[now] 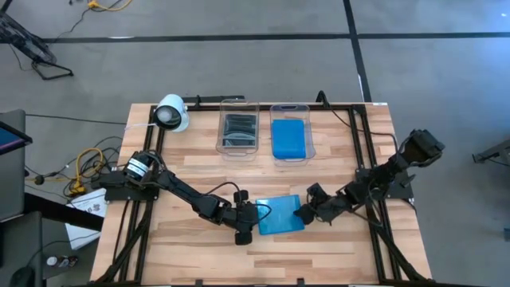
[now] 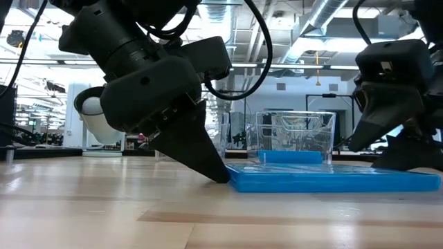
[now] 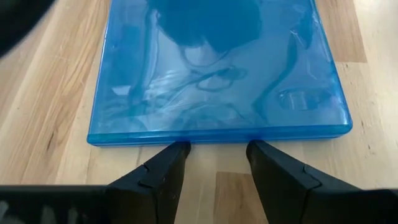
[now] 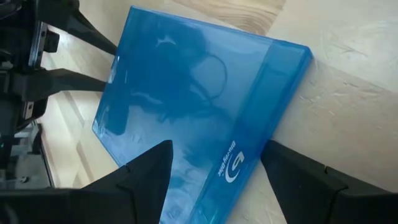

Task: Pick & place jewel cases by type
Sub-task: Put the blue CD case into the right transparent bin

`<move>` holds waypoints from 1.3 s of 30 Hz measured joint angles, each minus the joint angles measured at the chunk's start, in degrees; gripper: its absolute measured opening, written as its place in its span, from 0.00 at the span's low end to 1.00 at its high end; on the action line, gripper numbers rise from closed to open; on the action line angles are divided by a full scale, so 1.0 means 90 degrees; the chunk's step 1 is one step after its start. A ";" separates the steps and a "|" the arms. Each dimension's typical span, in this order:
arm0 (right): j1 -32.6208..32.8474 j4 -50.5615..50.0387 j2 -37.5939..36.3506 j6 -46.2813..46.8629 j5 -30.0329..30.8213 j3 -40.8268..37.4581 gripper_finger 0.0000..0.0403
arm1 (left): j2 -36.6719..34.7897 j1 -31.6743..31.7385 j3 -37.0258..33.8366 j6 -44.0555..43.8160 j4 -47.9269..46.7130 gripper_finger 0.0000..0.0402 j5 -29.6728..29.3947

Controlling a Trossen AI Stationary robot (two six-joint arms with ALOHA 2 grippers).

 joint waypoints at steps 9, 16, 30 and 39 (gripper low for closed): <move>0.0078 0.0002 -0.0316 -0.0254 -0.0177 -0.0027 0.62 | 0.0000 0.0002 -0.0005 -0.0038 -0.0085 0.43 0.0036; 0.0312 0.0126 -0.0946 -0.0716 0.0066 -0.0006 0.62 | 0.0000 0.0010 -0.0002 -0.0094 -0.0118 0.43 0.0082; 0.0447 0.0215 -0.1264 -0.1220 0.0806 -0.0001 0.56 | 0.0005 0.0010 -0.0002 -0.0042 -0.0065 0.43 0.0020; 0.0420 0.0828 -0.0893 -0.1554 0.0849 0.0009 0.30 | 0.0012 0.0007 -0.0005 0.0033 -0.0008 0.43 -0.0021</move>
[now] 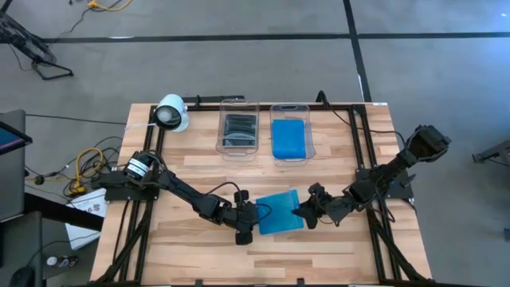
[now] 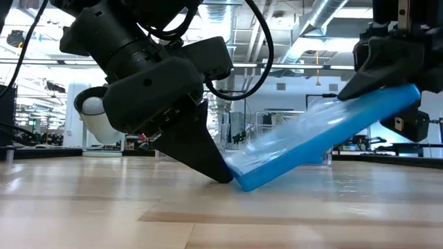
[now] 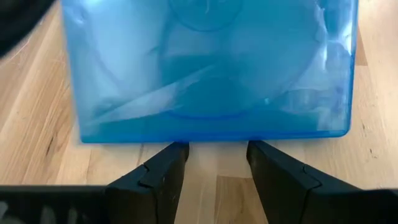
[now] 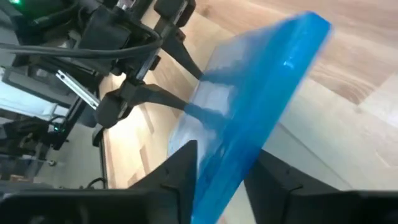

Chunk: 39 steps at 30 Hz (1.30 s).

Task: Pick & place jewel cases by type
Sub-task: Put the blue CD case into the right transparent bin

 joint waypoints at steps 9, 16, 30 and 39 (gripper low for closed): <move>-0.0015 0.0025 0.0002 -0.0287 0.0117 -0.0002 0.16 | 0.0002 0.0000 0.0000 -0.0001 0.0004 0.43 -0.0004; 0.0000 0.0046 -0.0002 -0.0461 0.0124 -0.0002 0.14 | 0.0002 -0.0004 0.0000 -0.0002 0.0009 0.43 -0.0043; 0.0000 0.0063 -0.0005 -0.0617 0.0078 -0.0002 0.14 | 0.0017 -0.0062 -0.0005 0.0023 0.0049 0.43 -0.0270; 0.0000 0.0006 -0.0005 -0.0685 0.0204 -0.0002 0.13 | 0.0027 -0.0168 -0.0007 0.0151 0.0072 0.43 -0.0589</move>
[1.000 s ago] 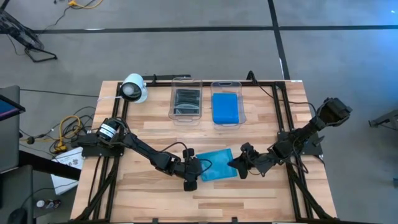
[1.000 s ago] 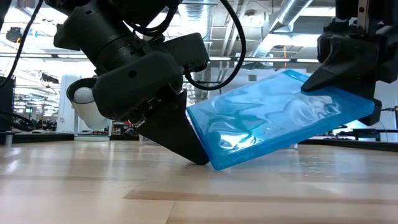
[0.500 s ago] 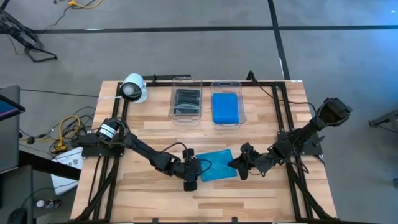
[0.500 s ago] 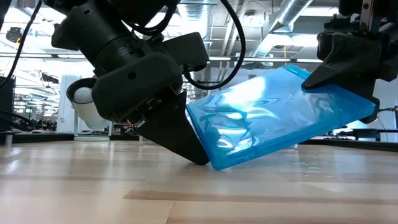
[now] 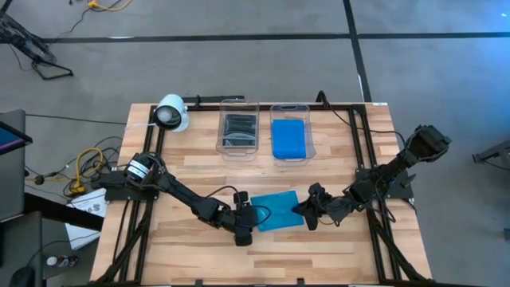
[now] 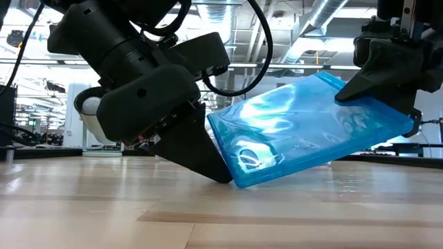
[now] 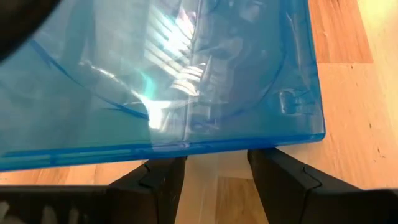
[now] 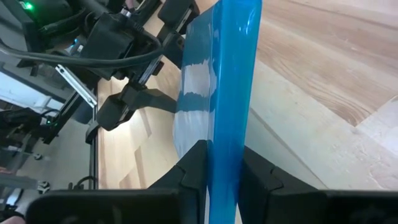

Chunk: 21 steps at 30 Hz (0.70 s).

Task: Pick & place jewel cases by type
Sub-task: Put the blue CD case into the right transparent bin

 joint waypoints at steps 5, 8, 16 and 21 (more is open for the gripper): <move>0.0005 -0.0011 0.0000 0.0000 0.0028 0.0001 0.13 | 0.0000 0.0000 0.0000 0.0014 0.0000 0.43 -0.0003; 0.0016 -0.0009 0.0000 -0.0080 0.0050 0.0000 0.13 | -0.0003 -0.0003 0.0000 0.0078 -0.0001 0.43 -0.0003; 0.0268 -0.0019 0.0000 -0.0267 0.0643 0.0000 0.13 | -0.0276 -0.0049 -0.0002 0.0241 -0.0442 0.43 -0.0088; 0.0479 -0.0038 0.0002 -0.0279 0.1057 0.0000 0.13 | -0.0444 -0.0051 0.0000 -0.0028 -0.1342 0.43 -0.0513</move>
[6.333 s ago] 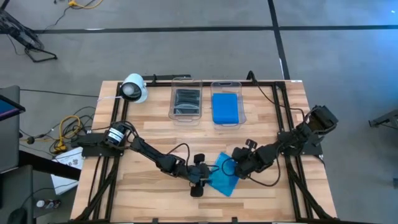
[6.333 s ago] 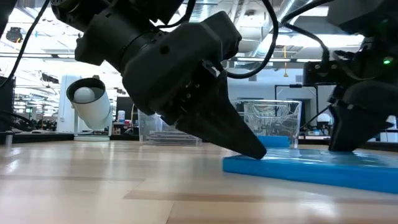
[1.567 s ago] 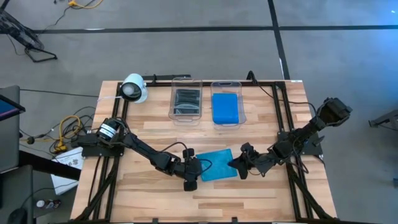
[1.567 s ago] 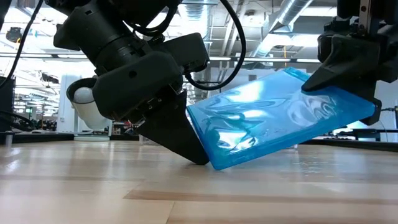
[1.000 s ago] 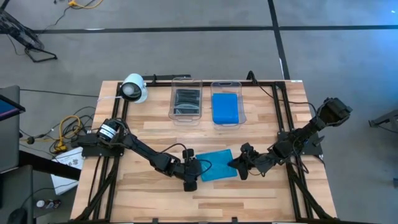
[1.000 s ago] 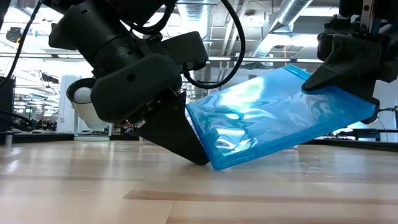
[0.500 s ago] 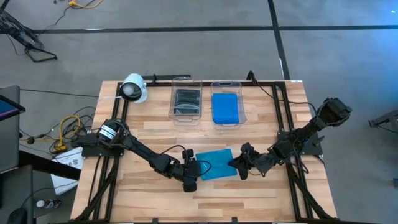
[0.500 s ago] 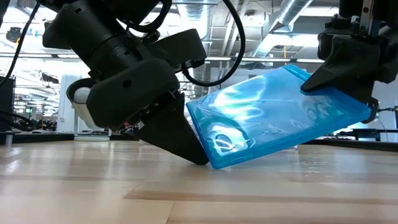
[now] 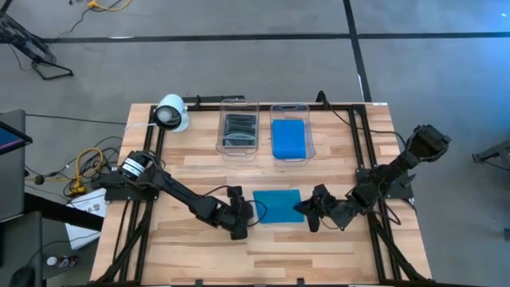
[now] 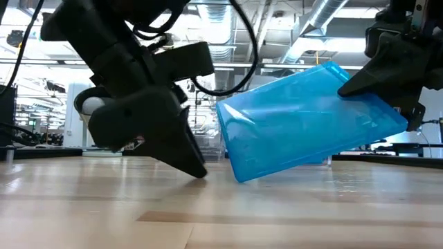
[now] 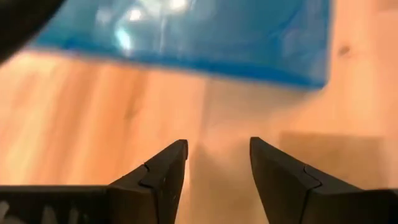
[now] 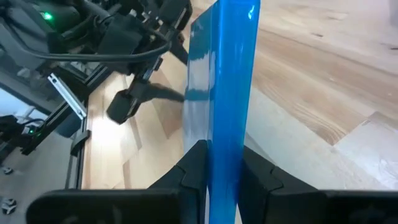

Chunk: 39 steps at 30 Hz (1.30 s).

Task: Pick & place jewel cases by type
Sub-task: Put the blue CD case into the right transparent bin

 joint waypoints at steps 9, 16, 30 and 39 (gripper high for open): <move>0.0391 0.0000 0.0001 -0.0056 0.0689 -0.0002 0.13 | -0.0102 -0.0002 0.0007 -0.0660 -0.1397 0.43 -0.0513; 0.0608 0.0286 0.0001 -0.0553 0.1323 -0.0005 0.13 | -0.0107 -0.0041 0.0010 -0.0748 -0.1569 0.43 -0.0543; 0.0634 0.0789 -0.1028 -0.3549 0.2587 0.0380 0.13 | -0.0107 -0.0058 -0.0005 -0.0730 -0.1445 0.43 -0.0496; 0.0085 0.0784 -0.2143 -0.5581 0.3529 0.0549 0.13 | -0.0107 -0.0061 -0.0007 -0.0730 -0.1418 0.43 -0.0468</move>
